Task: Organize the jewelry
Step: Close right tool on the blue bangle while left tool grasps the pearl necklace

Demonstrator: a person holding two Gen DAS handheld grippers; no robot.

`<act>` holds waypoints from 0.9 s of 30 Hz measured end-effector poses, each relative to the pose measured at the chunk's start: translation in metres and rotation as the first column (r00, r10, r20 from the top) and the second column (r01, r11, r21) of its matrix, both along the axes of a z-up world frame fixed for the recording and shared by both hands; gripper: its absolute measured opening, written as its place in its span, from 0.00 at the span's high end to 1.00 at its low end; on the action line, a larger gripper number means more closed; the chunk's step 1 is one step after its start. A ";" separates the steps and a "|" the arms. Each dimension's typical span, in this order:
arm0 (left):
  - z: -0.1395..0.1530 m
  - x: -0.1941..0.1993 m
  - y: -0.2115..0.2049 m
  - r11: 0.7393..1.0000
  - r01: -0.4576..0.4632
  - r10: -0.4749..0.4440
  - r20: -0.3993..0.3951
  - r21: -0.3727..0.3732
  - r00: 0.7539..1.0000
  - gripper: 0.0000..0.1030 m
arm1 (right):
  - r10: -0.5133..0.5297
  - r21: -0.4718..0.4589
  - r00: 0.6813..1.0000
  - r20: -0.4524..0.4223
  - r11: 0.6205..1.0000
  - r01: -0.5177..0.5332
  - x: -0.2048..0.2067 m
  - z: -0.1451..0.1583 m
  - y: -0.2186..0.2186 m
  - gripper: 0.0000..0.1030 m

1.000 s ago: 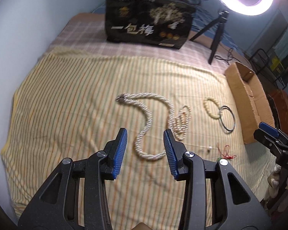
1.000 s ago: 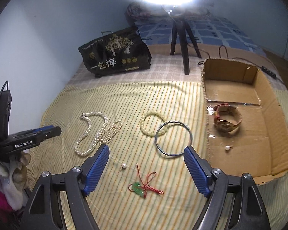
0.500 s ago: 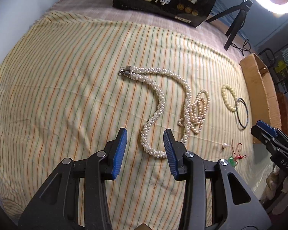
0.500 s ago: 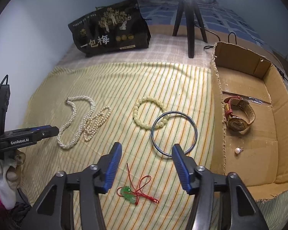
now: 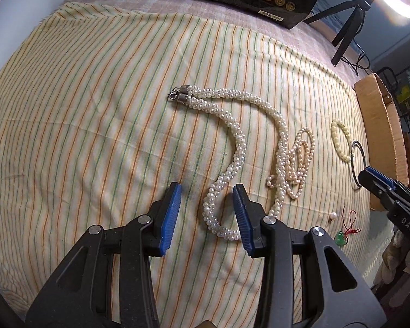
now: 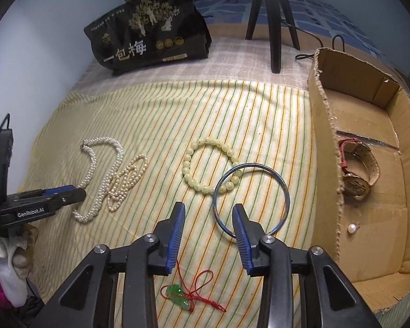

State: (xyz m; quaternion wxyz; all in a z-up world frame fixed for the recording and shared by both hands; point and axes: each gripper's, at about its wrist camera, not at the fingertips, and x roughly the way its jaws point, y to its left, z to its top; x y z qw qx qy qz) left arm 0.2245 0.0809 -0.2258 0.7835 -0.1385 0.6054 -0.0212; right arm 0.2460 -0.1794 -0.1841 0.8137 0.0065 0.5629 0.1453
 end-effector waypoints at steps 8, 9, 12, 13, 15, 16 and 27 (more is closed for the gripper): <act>-0.005 0.000 -0.015 0.997 0.014 -0.018 0.053 0.081 0.998 0.62 | 0.030 -0.084 0.999 -0.018 0.996 -0.032 0.005 -0.022 0.014 0.68; -0.005 0.000 -0.017 0.995 0.019 -0.025 0.058 0.093 0.998 0.62 | 0.038 -0.099 0.999 -0.014 0.994 -0.040 0.005 -0.024 0.016 0.69; -0.006 0.000 -0.018 0.994 0.029 -0.036 0.066 0.107 0.997 0.65 | 0.054 -0.130 0.999 0.003 0.990 -0.053 0.004 -0.024 0.020 0.75; -0.006 0.001 -0.017 0.994 0.027 -0.034 0.067 0.107 0.997 0.67 | 0.054 -0.135 0.998 0.008 0.989 -0.053 0.004 -0.024 0.021 0.80; -0.007 0.002 -0.015 0.995 0.017 -0.024 0.067 0.101 0.997 0.78 | 0.049 -0.138 0.999 0.017 0.989 -0.046 0.004 -0.024 0.020 0.87; -0.007 0.003 -0.015 0.995 0.011 -0.018 0.067 0.098 0.998 0.80 | 0.046 -0.145 0.999 0.023 0.989 -0.042 0.004 -0.024 0.019 0.92; 0.012 -0.002 0.013 0.998 -0.063 0.065 0.097 -0.019 0.993 0.95 | 0.040 -0.139 0.997 0.066 0.990 -0.030 -0.002 -0.011 0.012 0.98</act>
